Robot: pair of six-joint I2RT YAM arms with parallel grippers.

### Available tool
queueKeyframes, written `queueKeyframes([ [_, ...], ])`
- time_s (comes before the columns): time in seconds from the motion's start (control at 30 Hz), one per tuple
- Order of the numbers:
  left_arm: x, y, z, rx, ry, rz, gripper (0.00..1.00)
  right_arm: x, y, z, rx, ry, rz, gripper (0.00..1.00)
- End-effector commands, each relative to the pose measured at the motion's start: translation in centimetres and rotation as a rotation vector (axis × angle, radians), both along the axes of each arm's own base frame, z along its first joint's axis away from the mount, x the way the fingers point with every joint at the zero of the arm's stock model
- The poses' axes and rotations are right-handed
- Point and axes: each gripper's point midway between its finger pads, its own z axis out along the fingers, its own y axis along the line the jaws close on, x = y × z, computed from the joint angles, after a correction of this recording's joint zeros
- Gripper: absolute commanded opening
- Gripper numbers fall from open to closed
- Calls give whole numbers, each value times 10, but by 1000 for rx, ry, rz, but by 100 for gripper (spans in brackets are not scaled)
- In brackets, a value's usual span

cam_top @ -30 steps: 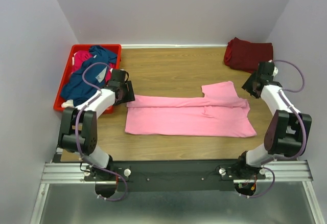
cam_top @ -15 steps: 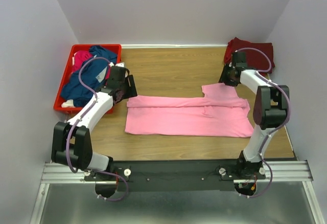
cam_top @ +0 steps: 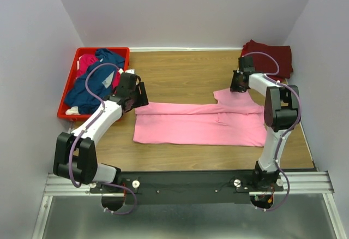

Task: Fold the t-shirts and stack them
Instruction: Fold the tshirt

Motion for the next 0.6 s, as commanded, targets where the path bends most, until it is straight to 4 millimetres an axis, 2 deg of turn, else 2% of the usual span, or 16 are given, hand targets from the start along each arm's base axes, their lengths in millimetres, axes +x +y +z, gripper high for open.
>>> queueKeyframes([
  [0.0,-5,1,2,7,-3,21,75,-33,-11,-45,-68,143,-21,6],
  [0.07,-4,-1,3,7,-6,18,75,-33,-12,-41,-74,135,-17,1],
  [0.33,-2,-12,4,4,-6,-6,75,-30,-13,-12,-80,80,-10,1],
  [0.43,-3,-14,7,6,-15,-9,75,-30,-12,17,-68,25,-27,1],
  [0.47,-3,-15,7,6,-15,-10,75,-36,-13,20,-67,28,-32,1],
  [0.5,-3,-15,7,8,-17,-10,75,-37,-12,40,-57,-13,-35,1],
  [0.53,-2,-15,7,11,-19,-11,75,-47,-11,40,-47,3,-32,1],
  [0.57,-1,-15,6,13,-18,-10,75,-48,-10,51,-40,-15,-34,1],
])
